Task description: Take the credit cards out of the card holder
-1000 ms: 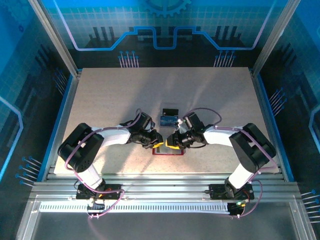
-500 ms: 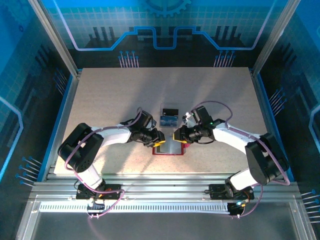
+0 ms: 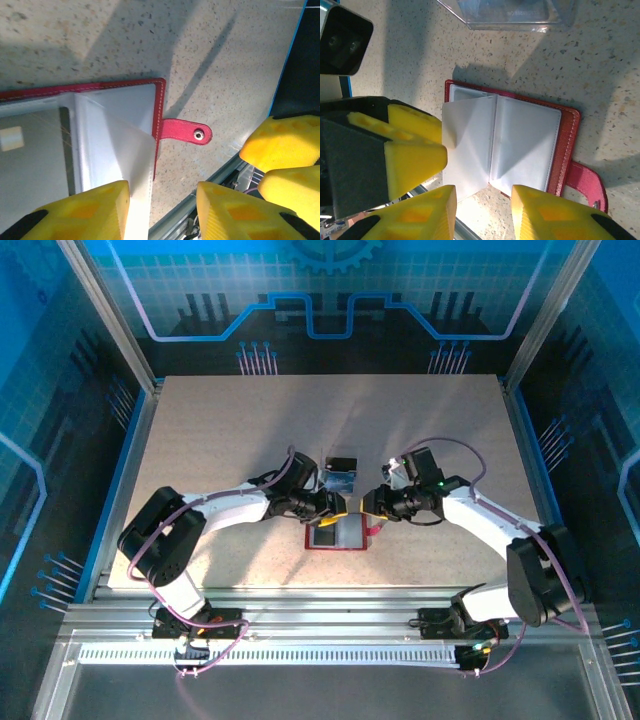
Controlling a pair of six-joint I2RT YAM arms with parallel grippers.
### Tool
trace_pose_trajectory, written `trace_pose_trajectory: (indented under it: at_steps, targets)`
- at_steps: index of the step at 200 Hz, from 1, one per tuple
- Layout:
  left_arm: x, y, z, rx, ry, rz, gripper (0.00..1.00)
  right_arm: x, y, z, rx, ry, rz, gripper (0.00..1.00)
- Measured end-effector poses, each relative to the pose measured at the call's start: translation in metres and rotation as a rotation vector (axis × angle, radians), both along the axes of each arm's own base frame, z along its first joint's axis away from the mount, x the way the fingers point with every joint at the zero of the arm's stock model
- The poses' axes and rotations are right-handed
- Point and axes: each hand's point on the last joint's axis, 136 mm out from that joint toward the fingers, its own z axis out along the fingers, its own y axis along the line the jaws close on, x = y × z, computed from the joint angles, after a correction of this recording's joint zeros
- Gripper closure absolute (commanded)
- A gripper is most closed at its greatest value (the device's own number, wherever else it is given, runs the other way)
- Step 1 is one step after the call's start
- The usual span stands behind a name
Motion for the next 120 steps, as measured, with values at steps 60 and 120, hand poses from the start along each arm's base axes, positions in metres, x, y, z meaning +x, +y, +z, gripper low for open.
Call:
trace_pose_trajectory:
  at_steps: [60,120]
  targets:
    - [-0.011,-0.013,-0.019,0.025,0.038,-0.043,0.51,-0.001,-0.003,0.001,0.001,-0.004,-0.005,0.65]
    - [-0.010,-0.024,-0.026,0.034,0.048,-0.061,0.51,0.000,-0.004,0.003,0.003,-0.007,-0.009,0.65]
